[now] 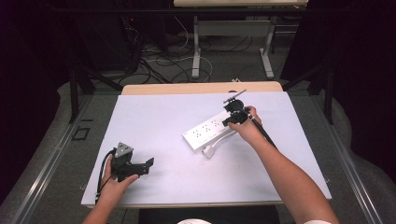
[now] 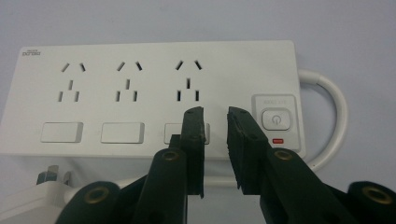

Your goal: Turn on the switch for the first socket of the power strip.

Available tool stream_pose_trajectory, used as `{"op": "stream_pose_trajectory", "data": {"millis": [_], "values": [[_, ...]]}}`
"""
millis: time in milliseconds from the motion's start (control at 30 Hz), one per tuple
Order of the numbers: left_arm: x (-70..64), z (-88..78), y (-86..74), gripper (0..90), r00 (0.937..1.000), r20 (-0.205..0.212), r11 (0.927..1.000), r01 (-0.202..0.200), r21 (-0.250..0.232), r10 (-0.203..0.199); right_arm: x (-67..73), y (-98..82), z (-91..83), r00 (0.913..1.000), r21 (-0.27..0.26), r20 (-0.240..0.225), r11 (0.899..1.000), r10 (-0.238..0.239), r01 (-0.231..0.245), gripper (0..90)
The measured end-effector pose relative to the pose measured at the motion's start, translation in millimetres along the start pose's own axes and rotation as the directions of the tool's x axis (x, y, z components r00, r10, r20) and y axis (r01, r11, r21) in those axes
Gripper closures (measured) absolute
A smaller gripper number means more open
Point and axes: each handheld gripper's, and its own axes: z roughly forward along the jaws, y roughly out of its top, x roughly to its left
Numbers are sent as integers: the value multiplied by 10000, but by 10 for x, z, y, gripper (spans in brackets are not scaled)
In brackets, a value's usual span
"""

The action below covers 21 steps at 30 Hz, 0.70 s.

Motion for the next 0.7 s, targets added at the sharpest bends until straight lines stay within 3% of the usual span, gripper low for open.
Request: {"op": "stream_pose_trajectory", "data": {"millis": [33,67,267,300,400,467,567,700], "values": [[0,0,0,30,10000,0,10000,2,-1,-2,-7,-3,16,10000,-142,-44,9999,38,-39,792],[0,0,0,31,10000,0,10000,-7,0,7,-14,5,30,9984,134,-395,9991,404,-399,813],[1,1,-1,31,10000,4,10000,-19,14,19,-24,3,66,9971,-7,-577,9988,489,-491,857],[6,0,1,31,10000,-16,9999,-97,27,97,-19,9,54,9970,229,-449,9978,638,-628,865],[5,1,1,32,10000,-9,9999,-98,30,98,-11,-9,97,9962,-360,-425,9963,765,-780,878],[4,1,1,32,9999,-3,9999,-103,31,103,-11,6,79,9969,179,-219,9970,758,-754,885],[-1,3,0,32,10000,13,10000,-32,26,32,-19,-2,106,9974,111,-225,9976,688,-686,888],[5,2,1,32,9999,3,9999,-106,40,106,-4,-10,138,9942,72,-361,9949,1011,-1009,890]]}}
